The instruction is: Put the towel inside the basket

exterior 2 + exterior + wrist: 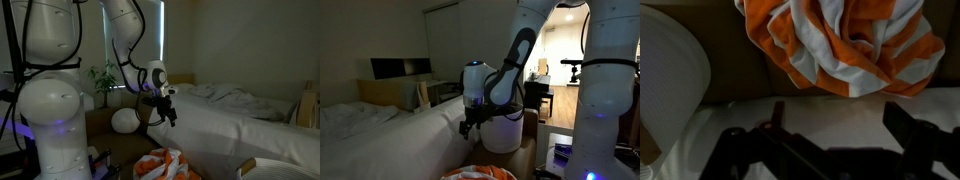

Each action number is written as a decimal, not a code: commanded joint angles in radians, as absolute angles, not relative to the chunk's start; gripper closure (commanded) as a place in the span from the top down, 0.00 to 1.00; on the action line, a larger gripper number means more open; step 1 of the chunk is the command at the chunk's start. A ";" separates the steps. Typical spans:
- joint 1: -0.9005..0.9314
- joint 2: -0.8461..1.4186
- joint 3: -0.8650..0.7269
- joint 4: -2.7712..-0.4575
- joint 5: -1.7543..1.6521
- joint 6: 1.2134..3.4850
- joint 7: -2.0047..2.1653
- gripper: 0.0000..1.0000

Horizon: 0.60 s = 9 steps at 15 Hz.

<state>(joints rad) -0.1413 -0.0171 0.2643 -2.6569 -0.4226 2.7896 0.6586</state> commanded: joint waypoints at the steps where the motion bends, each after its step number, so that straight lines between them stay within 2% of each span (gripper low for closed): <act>1: -0.153 0.099 0.252 -2.600 -0.441 2.819 0.629 1.00; 9: -0.133 0.357 0.229 -2.415 -0.464 2.802 0.568 1.00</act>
